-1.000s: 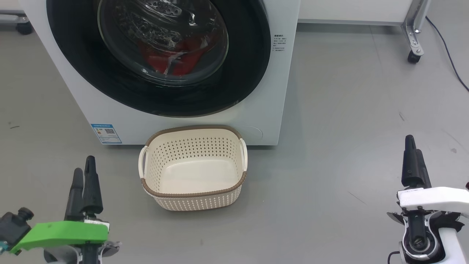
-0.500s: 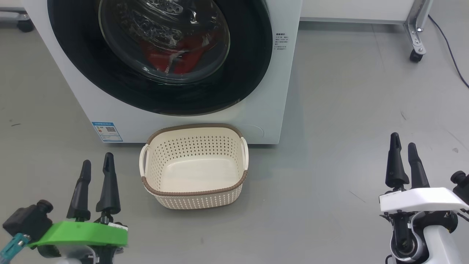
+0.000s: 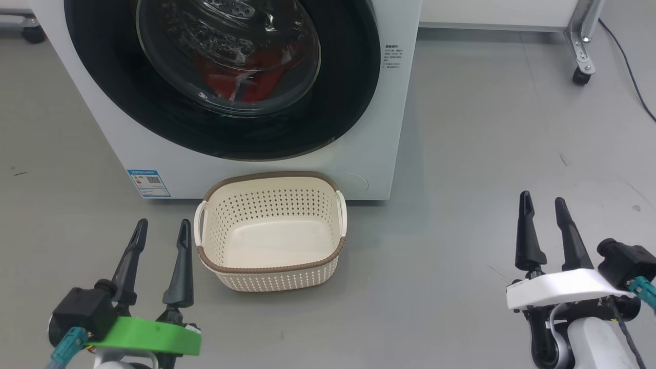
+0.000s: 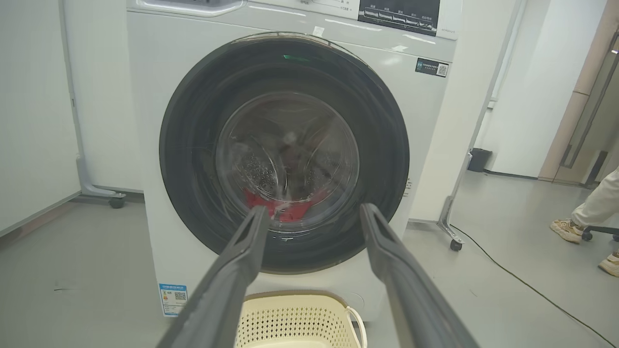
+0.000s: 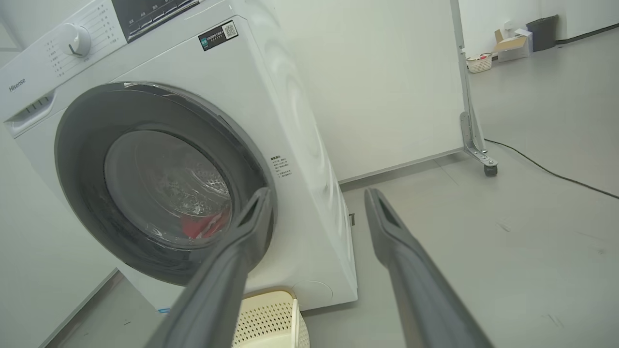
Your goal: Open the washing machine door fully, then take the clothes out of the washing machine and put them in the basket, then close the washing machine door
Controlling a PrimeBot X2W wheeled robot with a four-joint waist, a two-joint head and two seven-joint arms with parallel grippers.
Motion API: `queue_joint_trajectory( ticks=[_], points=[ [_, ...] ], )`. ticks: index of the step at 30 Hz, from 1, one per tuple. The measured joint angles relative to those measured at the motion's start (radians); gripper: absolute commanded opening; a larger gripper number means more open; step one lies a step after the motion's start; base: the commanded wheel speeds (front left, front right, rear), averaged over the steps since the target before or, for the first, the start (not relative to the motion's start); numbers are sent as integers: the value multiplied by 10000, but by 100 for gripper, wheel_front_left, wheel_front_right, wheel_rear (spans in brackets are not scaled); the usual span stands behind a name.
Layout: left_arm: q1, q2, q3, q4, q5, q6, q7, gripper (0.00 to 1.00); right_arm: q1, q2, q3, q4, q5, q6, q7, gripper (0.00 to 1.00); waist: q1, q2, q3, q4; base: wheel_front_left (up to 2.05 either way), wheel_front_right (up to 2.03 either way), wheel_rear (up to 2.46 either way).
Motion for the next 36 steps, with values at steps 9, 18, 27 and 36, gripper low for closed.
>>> queue_joint_trajectory(
  ticks=[9,18,27,36],
  points=[
    [48,-27,-320,153,1942,-13,-295,100,89,-23,328,435,-1557,-107,-276,100,0,0,77,-5,0,0,0],
    [118,-105,-489,663,2424,-13,-307,100,91,-46,372,1087,-1825,-357,-343,100,0,0,160,-21,0,0,0],
    [152,-297,-349,1358,2330,48,-307,100,84,-46,383,1653,-1946,-529,-341,100,0,0,184,-27,0,0,0],
    [152,-380,-153,1636,2061,132,-307,100,-49,-48,481,1824,-2247,-529,-341,100,0,0,191,-50,0,0,0]
  ],
)
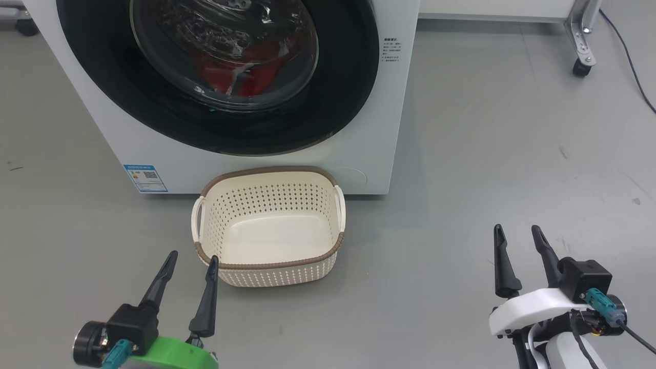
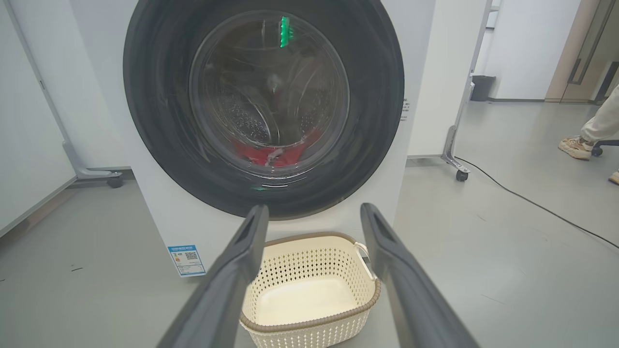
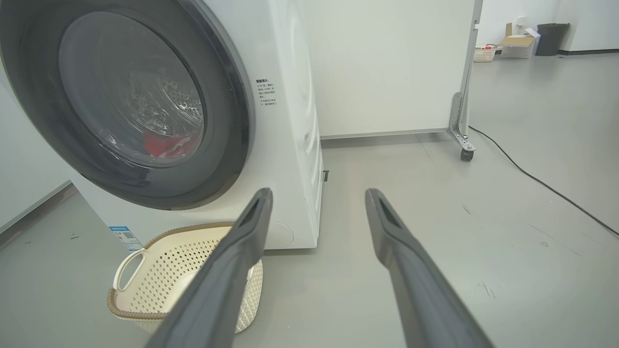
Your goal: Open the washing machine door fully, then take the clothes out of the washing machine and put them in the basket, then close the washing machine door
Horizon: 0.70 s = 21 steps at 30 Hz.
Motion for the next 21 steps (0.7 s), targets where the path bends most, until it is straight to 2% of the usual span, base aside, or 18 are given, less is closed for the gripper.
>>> queue_joint_trajectory(
  ticks=[21],
  points=[
    [-11,-42,209,314,-113,-2,0,100,-171,2,-19,188,-2,2,0,100,0,0,-48,64,0,0,0]
  ],
)
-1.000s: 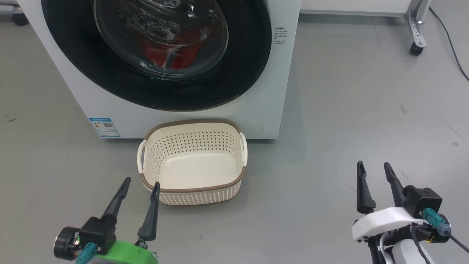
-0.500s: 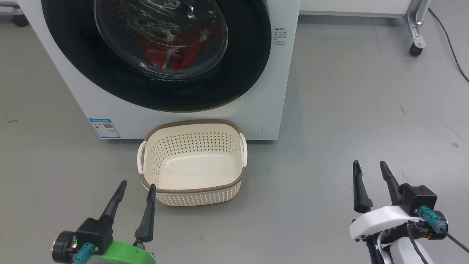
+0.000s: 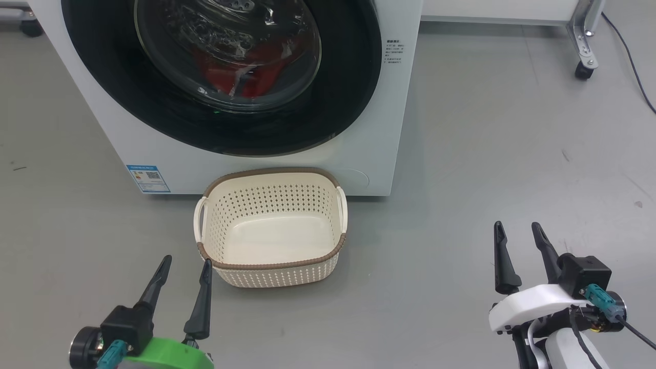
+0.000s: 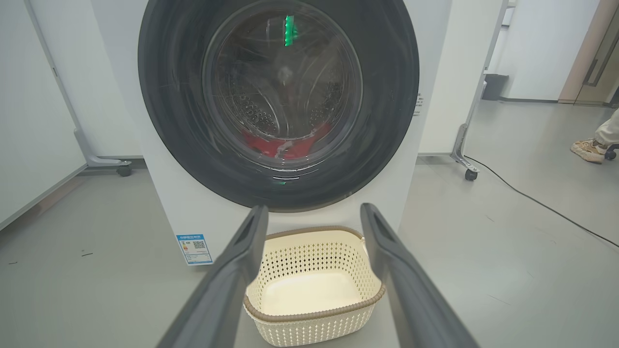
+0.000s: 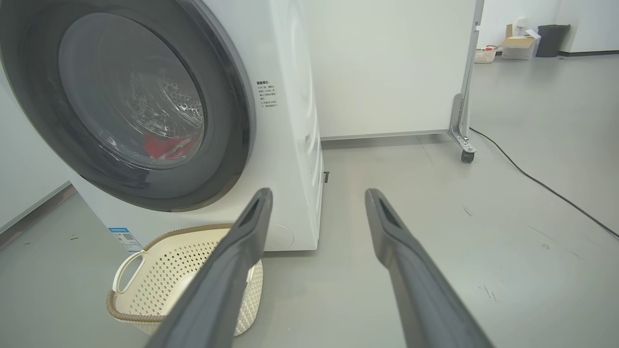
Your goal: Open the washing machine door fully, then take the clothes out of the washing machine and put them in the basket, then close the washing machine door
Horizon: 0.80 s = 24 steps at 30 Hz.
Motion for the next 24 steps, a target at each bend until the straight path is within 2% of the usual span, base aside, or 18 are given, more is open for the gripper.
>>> queue_joint_trajectory(
  ticks=[16,17,18,19,24],
  points=[
    [-10,-8,8,75,4,0,0,100,-23,-2,17,23,-36,13,0,100,0,0,34,79,0,0,0],
    [-10,-8,8,75,4,0,0,100,-24,-2,21,27,-50,27,0,90,0,0,40,83,0,0,0],
    [-10,-8,8,75,4,0,0,100,-25,-2,27,40,-65,48,0,42,0,0,47,89,0,0,0],
    [-11,-10,6,77,4,0,0,100,-25,-2,36,46,-77,96,0,0,0,0,55,94,0,0,0],
    [-31,-10,-82,63,-69,-2,0,100,-30,-2,33,10,-48,127,0,0,0,0,164,133,0,0,0]
  ],
)
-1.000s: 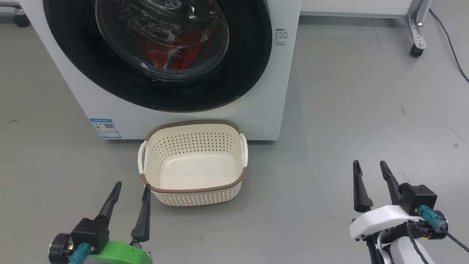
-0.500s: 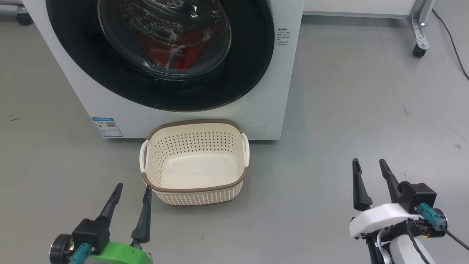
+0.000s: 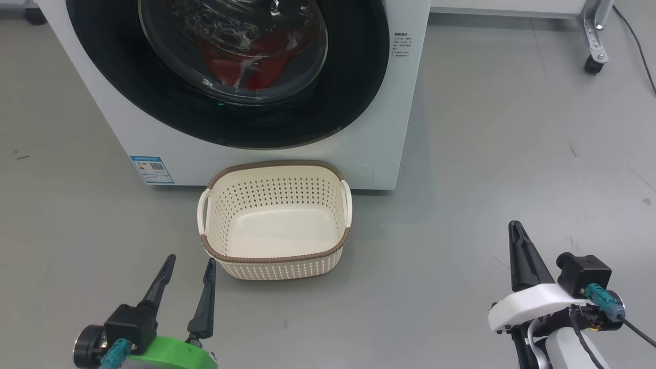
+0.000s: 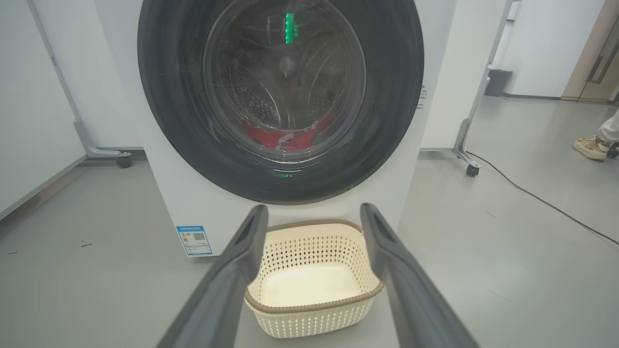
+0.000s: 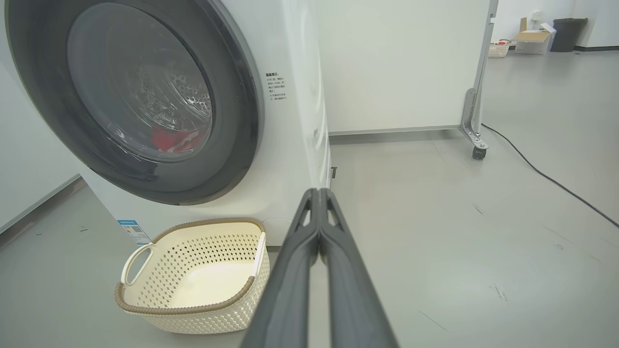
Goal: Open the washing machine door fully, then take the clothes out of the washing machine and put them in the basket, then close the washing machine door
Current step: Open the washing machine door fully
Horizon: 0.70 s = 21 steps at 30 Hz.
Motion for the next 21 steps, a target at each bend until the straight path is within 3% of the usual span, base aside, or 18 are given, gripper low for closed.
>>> queue_joint_trajectory(
  ticks=[10,16,21],
  points=[
    [-319,-6,-364,-86,-48,-4,0,100,-259,0,-562,94,1755,144,0,0,0,0,480,283,0,0,0],
    [-460,-10,-554,-138,-58,-10,0,100,-622,0,-1152,215,5158,238,88,0,0,0,848,560,0,0,0],
    [-646,-12,-805,-173,-58,-12,0,100,-1305,-2,-1532,161,7244,314,510,0,0,0,1193,822,0,0,0]
  ],
)
